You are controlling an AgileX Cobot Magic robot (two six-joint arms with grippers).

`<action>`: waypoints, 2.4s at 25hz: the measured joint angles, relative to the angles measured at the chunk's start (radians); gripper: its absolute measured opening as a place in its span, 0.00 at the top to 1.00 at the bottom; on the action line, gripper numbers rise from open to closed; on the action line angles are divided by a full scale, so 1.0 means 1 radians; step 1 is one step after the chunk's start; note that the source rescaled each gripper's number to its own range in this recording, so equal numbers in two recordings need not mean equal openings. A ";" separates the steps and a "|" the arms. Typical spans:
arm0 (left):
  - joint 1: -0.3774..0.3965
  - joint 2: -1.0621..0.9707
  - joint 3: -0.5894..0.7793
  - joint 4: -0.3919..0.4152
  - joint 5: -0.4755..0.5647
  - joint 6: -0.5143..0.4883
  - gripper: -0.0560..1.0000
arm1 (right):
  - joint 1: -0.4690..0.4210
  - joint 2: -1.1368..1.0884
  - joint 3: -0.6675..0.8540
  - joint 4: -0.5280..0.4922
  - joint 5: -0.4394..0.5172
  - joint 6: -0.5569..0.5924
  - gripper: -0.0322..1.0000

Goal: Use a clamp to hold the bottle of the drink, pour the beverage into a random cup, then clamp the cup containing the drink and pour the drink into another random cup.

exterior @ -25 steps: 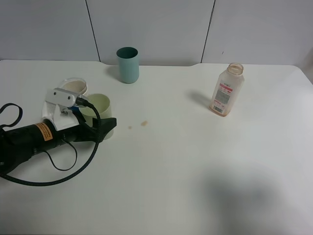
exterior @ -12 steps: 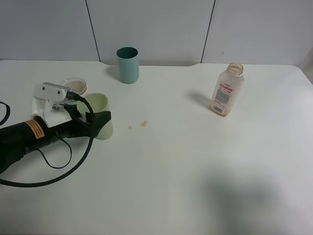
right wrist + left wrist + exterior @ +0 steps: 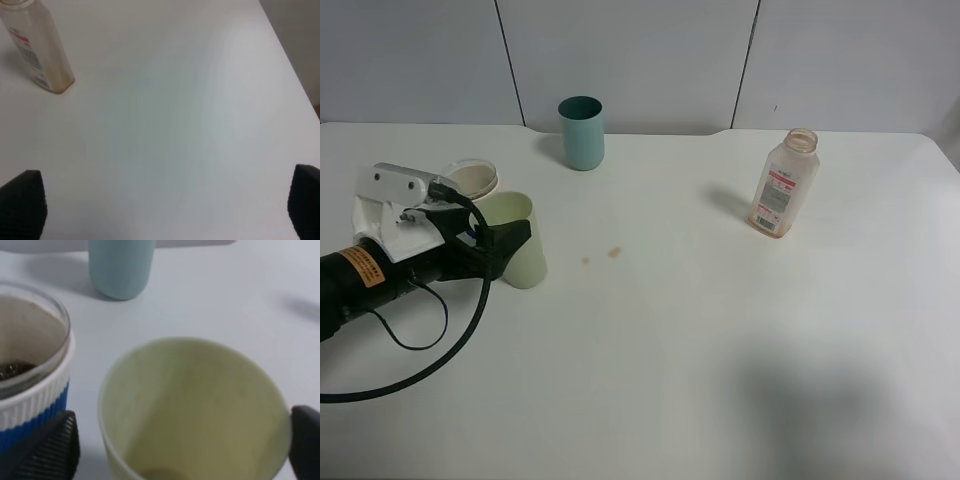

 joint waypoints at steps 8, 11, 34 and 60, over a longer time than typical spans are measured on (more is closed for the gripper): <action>0.000 -0.074 0.012 -0.005 0.000 0.000 0.00 | 0.000 0.000 0.000 0.000 0.000 0.000 0.07; 0.000 -0.115 0.023 -0.006 0.001 0.001 0.00 | 0.000 0.000 0.000 0.000 0.000 0.000 0.07; 0.001 -0.651 0.028 -0.085 0.241 -0.147 0.00 | 0.000 0.000 0.000 0.000 0.000 0.000 0.07; 0.197 -1.341 -0.211 0.042 1.316 -0.115 0.00 | 0.000 0.000 0.000 0.000 0.000 0.000 0.07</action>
